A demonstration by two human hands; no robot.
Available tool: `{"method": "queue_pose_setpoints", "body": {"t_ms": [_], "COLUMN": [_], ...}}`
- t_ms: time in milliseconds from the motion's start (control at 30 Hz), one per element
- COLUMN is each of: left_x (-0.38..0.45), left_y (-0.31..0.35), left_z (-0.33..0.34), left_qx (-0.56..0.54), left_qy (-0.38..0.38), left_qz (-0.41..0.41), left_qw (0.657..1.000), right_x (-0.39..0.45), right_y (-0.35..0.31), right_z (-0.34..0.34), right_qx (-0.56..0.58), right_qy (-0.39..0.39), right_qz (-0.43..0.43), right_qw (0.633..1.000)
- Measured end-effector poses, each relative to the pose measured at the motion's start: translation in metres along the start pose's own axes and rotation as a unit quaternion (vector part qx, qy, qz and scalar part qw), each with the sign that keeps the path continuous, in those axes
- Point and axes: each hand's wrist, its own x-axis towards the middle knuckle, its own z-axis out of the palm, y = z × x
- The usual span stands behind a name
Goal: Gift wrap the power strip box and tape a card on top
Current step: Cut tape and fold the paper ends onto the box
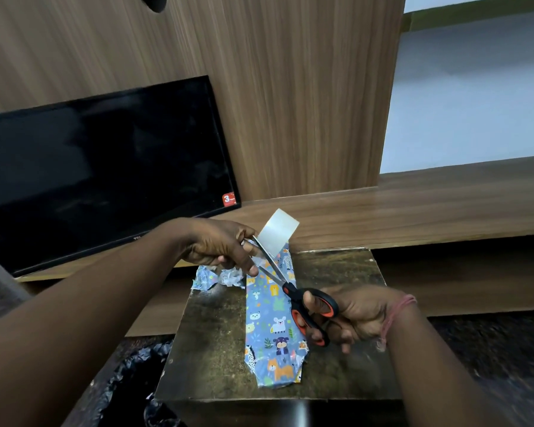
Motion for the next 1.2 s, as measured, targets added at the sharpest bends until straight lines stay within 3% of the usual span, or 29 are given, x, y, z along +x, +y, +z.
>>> {"method": "queue_pose_setpoints", "body": {"t_ms": [167, 867, 1200], "left_x": [0.003, 0.001, -0.006], "left_y": [0.009, 0.006, 0.011], "left_z": [0.008, 0.001, 0.005], "left_qx": [0.008, -0.051, -0.067], "left_qy": [-0.002, -0.033, -0.031], "left_qz": [0.002, 0.043, 0.066], "left_qw": [1.000, 0.997, 0.995], "right_x": [-0.005, -0.005, -0.004], "right_y": [0.001, 0.007, 0.002], "right_z": [-0.003, -0.007, -0.002], "right_qx": [-0.014, -0.010, 0.026], "right_qy": [0.030, 0.001, 0.067], "right_qz": [0.010, -0.031, -0.008], "right_qw": [0.999, 0.999, 0.997]}}
